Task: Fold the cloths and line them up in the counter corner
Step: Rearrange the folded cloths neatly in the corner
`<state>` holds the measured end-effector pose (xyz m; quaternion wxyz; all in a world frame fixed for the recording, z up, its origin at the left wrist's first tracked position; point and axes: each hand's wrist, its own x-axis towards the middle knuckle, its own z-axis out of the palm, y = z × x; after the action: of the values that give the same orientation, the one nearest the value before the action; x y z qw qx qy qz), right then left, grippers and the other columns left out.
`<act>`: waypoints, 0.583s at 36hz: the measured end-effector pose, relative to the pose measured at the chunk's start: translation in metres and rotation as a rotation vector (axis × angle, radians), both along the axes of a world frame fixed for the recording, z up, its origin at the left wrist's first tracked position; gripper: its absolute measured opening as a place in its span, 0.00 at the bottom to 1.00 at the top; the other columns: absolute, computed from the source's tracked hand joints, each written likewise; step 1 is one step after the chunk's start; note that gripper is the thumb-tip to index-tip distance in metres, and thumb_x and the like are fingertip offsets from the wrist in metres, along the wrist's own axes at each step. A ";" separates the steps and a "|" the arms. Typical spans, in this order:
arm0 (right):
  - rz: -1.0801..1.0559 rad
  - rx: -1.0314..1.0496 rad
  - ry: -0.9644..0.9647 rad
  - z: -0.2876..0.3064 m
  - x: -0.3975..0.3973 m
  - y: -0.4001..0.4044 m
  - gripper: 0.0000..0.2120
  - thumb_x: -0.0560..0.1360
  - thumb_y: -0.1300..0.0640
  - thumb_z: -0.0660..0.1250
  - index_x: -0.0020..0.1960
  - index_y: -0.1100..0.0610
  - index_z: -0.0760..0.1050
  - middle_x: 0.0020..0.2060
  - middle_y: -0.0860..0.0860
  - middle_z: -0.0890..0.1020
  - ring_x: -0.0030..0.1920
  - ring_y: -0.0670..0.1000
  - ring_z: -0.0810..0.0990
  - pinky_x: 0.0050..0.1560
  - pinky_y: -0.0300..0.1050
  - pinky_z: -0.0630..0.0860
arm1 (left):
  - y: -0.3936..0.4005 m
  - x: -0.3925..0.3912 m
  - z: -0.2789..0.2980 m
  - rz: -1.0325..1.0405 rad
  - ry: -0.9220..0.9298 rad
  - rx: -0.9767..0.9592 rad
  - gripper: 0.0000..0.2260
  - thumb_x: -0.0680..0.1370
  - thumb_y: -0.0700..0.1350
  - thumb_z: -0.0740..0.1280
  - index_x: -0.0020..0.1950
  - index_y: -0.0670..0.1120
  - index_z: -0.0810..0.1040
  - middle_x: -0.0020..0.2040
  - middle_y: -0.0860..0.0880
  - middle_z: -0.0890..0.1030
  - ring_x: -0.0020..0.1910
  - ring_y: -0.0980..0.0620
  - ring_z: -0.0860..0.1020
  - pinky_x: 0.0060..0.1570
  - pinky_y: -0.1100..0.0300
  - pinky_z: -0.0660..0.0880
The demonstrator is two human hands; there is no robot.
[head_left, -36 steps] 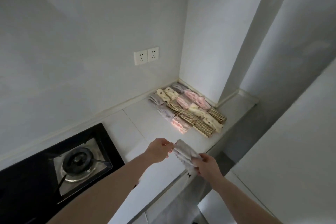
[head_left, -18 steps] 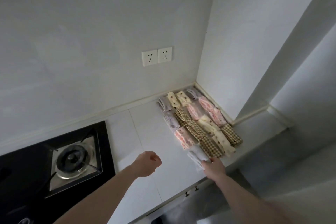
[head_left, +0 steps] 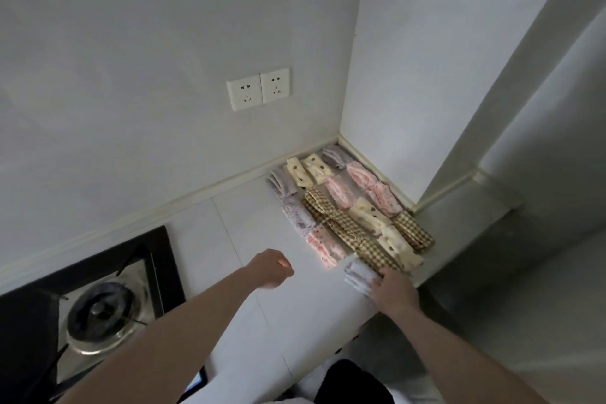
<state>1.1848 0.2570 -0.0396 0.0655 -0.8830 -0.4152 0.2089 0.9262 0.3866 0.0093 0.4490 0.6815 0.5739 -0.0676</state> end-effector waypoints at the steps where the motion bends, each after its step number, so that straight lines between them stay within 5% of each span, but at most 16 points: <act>1: -0.005 0.012 0.024 0.000 0.002 0.002 0.07 0.80 0.49 0.62 0.48 0.52 0.76 0.42 0.49 0.78 0.44 0.48 0.78 0.46 0.45 0.78 | 0.004 0.003 -0.002 0.003 0.006 0.005 0.09 0.77 0.50 0.71 0.55 0.50 0.83 0.54 0.50 0.83 0.56 0.48 0.82 0.59 0.55 0.79; 6: 0.043 -0.015 0.084 -0.001 0.011 0.010 0.05 0.79 0.51 0.63 0.46 0.51 0.75 0.44 0.50 0.81 0.43 0.48 0.77 0.43 0.43 0.74 | 0.026 0.022 -0.008 0.058 0.030 0.058 0.13 0.78 0.50 0.70 0.61 0.48 0.81 0.62 0.48 0.80 0.61 0.46 0.79 0.62 0.54 0.76; 9: 0.060 -0.054 0.135 -0.005 0.012 0.017 0.09 0.78 0.52 0.65 0.56 0.53 0.77 0.52 0.52 0.82 0.49 0.51 0.78 0.47 0.42 0.73 | 0.038 0.033 -0.011 0.128 0.024 0.050 0.16 0.79 0.49 0.70 0.65 0.45 0.77 0.64 0.45 0.78 0.61 0.43 0.79 0.60 0.52 0.78; 12: 0.067 -0.127 0.171 -0.005 0.010 0.024 0.14 0.76 0.52 0.67 0.60 0.55 0.78 0.56 0.53 0.82 0.56 0.54 0.80 0.51 0.42 0.73 | 0.050 0.044 -0.011 0.198 0.018 0.030 0.20 0.80 0.49 0.69 0.69 0.42 0.73 0.64 0.43 0.77 0.52 0.42 0.81 0.51 0.54 0.79; 15: 0.072 -0.202 0.247 -0.004 0.014 0.031 0.15 0.71 0.48 0.70 0.53 0.55 0.81 0.51 0.52 0.85 0.52 0.54 0.82 0.54 0.49 0.80 | 0.063 0.055 -0.010 0.282 0.016 0.017 0.23 0.80 0.49 0.69 0.71 0.40 0.72 0.66 0.42 0.75 0.50 0.42 0.82 0.51 0.53 0.82; 18: 0.047 -0.243 0.342 0.005 0.019 0.041 0.18 0.70 0.48 0.70 0.56 0.55 0.82 0.52 0.53 0.84 0.52 0.54 0.81 0.54 0.45 0.77 | 0.077 0.063 -0.016 0.356 0.020 0.011 0.22 0.78 0.52 0.70 0.66 0.39 0.76 0.63 0.41 0.79 0.41 0.44 0.83 0.49 0.53 0.83; 21: 0.027 -0.211 0.422 0.013 0.023 0.048 0.10 0.73 0.51 0.68 0.53 0.53 0.80 0.48 0.50 0.83 0.47 0.51 0.79 0.48 0.44 0.74 | 0.092 0.068 -0.032 0.462 0.001 -0.023 0.25 0.76 0.55 0.72 0.63 0.37 0.78 0.59 0.38 0.80 0.38 0.46 0.79 0.48 0.50 0.84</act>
<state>1.2081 0.3048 -0.0263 0.0552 -0.8161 -0.3800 0.4318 0.9943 0.4784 -0.0224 0.4599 0.5268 0.7141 0.0305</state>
